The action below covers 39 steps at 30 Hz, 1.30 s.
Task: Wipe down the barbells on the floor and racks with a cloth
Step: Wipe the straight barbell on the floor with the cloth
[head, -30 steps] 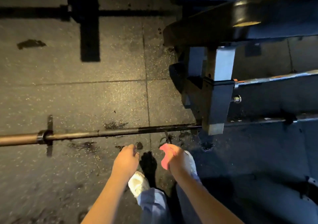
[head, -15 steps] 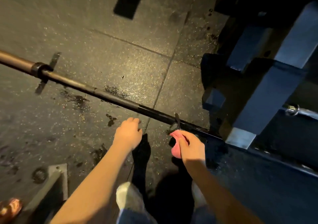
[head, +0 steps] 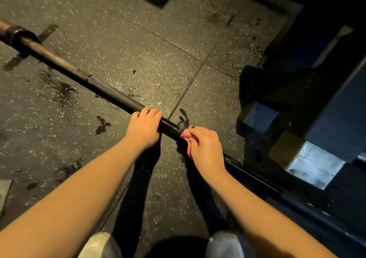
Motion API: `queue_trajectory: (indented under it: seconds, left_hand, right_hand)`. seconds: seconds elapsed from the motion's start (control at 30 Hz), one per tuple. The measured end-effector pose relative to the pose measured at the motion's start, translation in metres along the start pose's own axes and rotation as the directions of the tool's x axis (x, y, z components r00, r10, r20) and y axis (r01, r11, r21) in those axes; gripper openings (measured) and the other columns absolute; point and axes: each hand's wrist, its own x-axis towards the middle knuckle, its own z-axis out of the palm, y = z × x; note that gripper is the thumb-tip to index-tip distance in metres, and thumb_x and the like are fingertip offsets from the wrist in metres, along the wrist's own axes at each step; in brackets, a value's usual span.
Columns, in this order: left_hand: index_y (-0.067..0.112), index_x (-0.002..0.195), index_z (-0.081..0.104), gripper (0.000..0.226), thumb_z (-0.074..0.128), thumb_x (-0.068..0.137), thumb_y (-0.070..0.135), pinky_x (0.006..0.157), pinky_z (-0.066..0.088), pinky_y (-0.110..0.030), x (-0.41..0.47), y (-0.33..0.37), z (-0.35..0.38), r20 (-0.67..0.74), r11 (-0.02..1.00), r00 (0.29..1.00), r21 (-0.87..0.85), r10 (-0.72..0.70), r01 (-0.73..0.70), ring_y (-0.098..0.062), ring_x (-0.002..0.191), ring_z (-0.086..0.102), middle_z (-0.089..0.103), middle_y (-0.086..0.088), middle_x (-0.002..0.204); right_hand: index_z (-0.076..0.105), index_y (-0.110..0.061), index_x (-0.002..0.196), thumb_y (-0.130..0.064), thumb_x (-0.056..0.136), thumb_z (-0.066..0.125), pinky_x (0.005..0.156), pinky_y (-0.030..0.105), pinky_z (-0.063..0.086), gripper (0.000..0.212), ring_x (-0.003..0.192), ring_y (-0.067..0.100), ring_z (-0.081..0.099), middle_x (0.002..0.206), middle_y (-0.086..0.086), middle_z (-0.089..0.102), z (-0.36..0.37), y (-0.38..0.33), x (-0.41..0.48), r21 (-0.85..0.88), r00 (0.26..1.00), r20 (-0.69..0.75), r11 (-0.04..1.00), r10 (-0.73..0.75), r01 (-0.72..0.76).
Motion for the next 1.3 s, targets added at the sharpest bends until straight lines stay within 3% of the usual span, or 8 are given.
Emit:
queue_trajectory:
  seconds: [0.1, 0.23, 0.43, 0.53, 0.73, 0.97, 1.2, 1.3]
  left_hand:
    - [0.018, 0.138, 0.038, 0.049, 0.051, 0.091, 0.024, 0.102, 0.035, -0.04, 0.003, 0.004, 0.0, 0.025, 0.996, 0.999, 0.079, 0.035, -0.037, -0.024, 0.132, 0.033, 0.04, 0.0, 0.143]
    - [0.017, 0.142, 0.034, 0.055, 0.051, 0.09, 0.019, 0.103, 0.039, -0.04, -0.002, 0.002, 0.0, 0.05, 0.999, 0.998, 0.039, 0.035, -0.037, -0.023, 0.136, 0.03, 0.036, 0.0, 0.147]
    - [0.025, 0.144, 0.033, 0.054, 0.046, 0.092, 0.022, 0.111, 0.023, -0.038, 0.004, -0.011, 0.007, -0.024, 0.997, 0.998, 0.047, 0.057, -0.056, -0.018, 0.139, 0.025, 0.033, 0.005, 0.149]
    - [0.029, 0.148, 0.025, 0.061, 0.047, 0.092, 0.023, 0.112, 0.019, -0.039, 0.004, -0.023, 0.015, -0.046, 0.997, 0.997, 0.05, 0.061, -0.059, -0.018, 0.144, 0.015, 0.025, 0.007, 0.154]
    - [0.024, 0.143, 0.032, 0.057, 0.048, 0.089, 0.019, 0.099, 0.035, -0.036, 0.008, -0.024, 0.009, -0.045, 0.995, 0.996, 0.069, 0.081, -0.078, -0.019, 0.135, 0.026, 0.035, 0.005, 0.144]
    - [0.022, 0.137, 0.038, 0.053, 0.049, 0.086, 0.015, 0.094, 0.038, -0.035, -0.004, -0.028, 0.017, -0.084, 0.996, 0.994, 0.056, 0.072, -0.068, -0.021, 0.135, 0.026, 0.036, 0.006, 0.142]
    - [0.023, 0.133, 0.041, 0.048, 0.052, 0.086, 0.02, 0.095, 0.034, -0.035, -0.011, -0.029, 0.02, -0.084, 0.992, 0.993, 0.106, 0.081, -0.072, -0.022, 0.123, 0.034, 0.039, 0.004, 0.133]
    - [0.025, 0.136, 0.041, 0.05, 0.05, 0.087, 0.019, 0.097, 0.03, -0.034, -0.018, -0.032, 0.023, -0.091, 0.987, 0.992, 0.138, 0.09, -0.077, -0.023, 0.125, 0.032, 0.038, 0.003, 0.134]
  right_hand:
    - [0.073, -0.019, 0.092, -0.005, 0.086, 0.059, 0.078, 0.037, 0.048, 0.021, 0.087, 0.028, 0.059, 0.091, -0.001, 0.069, -0.003, 0.013, 0.012, -0.064, 0.995, 0.01, 0.993, -0.102, 0.102]
    - [0.073, -0.018, 0.098, -0.006, 0.088, 0.06, 0.08, 0.031, 0.046, 0.021, 0.093, 0.025, 0.058, 0.098, -0.001, 0.069, 0.0, 0.028, 0.001, -0.089, 0.997, 0.038, 0.994, -0.061, 0.065]
    - [0.067, -0.02, 0.097, -0.011, 0.087, 0.057, 0.078, 0.024, 0.031, 0.016, 0.089, 0.026, 0.057, 0.099, -0.005, 0.067, 0.034, 0.025, 0.028, -0.102, 0.978, 0.068, 0.974, -0.198, 0.204]
    - [0.067, -0.015, 0.114, -0.018, 0.087, 0.057, 0.089, 0.033, 0.042, 0.029, 0.096, 0.029, 0.055, 0.118, 0.0, 0.065, 0.057, 0.02, 0.032, -0.138, 0.962, 0.075, 0.953, -0.263, 0.271]
    - [0.057, -0.009, 0.13, 0.005, 0.077, 0.068, 0.097, 0.041, 0.046, 0.056, 0.12, 0.031, 0.048, 0.147, 0.008, 0.045, 0.034, 0.059, -0.008, -0.224, 0.922, 0.152, 0.896, -0.356, 0.383]
    - [0.06, 0.002, 0.124, 0.007, 0.075, 0.072, 0.085, 0.048, 0.054, 0.051, 0.104, 0.039, 0.06, 0.125, 0.022, 0.059, 0.08, 0.023, 0.025, -0.189, 0.954, 0.078, 0.936, -0.288, 0.298]
    - [0.052, -0.001, 0.134, 0.009, 0.071, 0.07, 0.106, 0.041, 0.04, 0.066, 0.123, 0.034, 0.05, 0.137, 0.018, 0.051, 0.047, 0.051, -0.036, -0.26, 0.959, 0.103, 0.924, -0.262, 0.28]
    - [0.056, 0.004, 0.125, 0.008, 0.07, 0.072, 0.095, 0.049, 0.05, 0.057, 0.108, 0.041, 0.058, 0.121, 0.023, 0.059, 0.069, 0.036, -0.02, -0.26, 0.971, 0.068, 0.936, -0.228, 0.238]
